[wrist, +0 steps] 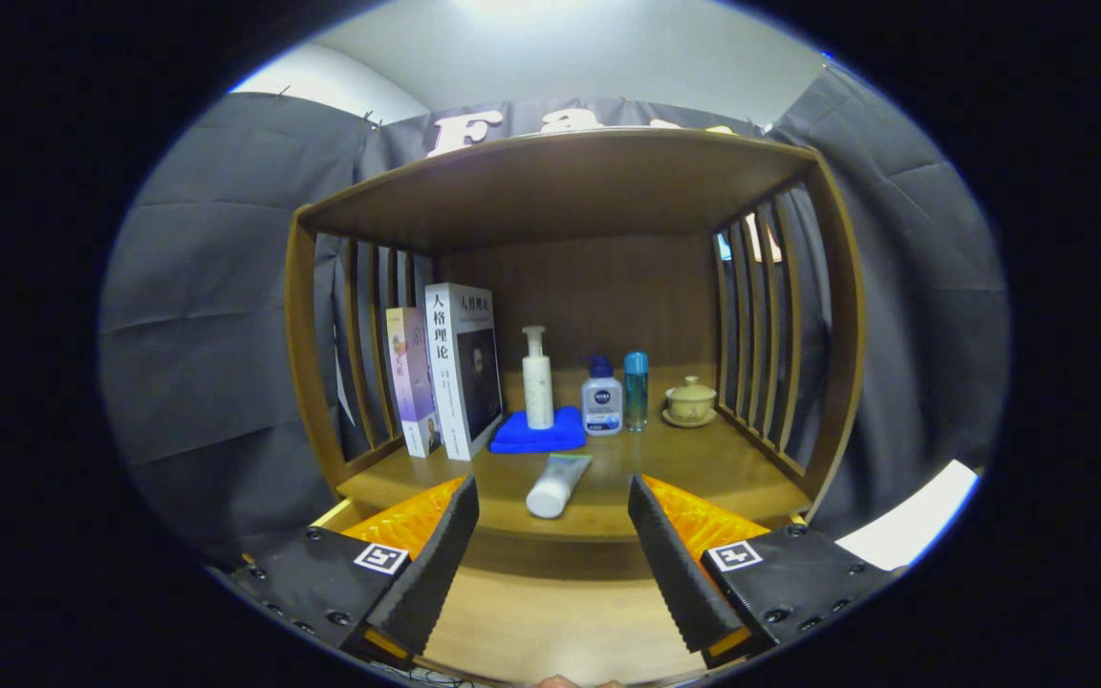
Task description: Pull open the drawer, take out the items inside it, and place them on the countertop above the cabinet.
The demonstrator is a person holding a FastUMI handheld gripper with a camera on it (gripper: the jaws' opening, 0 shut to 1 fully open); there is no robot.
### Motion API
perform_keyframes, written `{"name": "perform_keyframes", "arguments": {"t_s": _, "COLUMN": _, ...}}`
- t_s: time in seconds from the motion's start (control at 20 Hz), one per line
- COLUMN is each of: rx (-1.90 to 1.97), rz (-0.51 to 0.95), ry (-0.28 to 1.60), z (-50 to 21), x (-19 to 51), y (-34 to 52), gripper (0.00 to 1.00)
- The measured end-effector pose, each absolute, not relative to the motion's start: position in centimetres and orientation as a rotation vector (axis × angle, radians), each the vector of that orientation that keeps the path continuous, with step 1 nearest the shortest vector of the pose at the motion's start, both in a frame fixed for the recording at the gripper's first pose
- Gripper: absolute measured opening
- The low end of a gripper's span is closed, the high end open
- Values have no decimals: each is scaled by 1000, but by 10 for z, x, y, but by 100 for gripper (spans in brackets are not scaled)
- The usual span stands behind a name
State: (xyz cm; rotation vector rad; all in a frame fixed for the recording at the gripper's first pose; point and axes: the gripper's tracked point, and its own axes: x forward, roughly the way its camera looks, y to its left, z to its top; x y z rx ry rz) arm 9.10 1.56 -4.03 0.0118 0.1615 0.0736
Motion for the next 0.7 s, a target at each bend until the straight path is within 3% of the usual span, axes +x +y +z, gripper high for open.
{"name": "perform_keyframes", "arguments": {"t_s": 0.7, "rx": 9, "rz": -5, "ry": 200, "z": -97, "x": -8, "y": -10, "gripper": 98}}
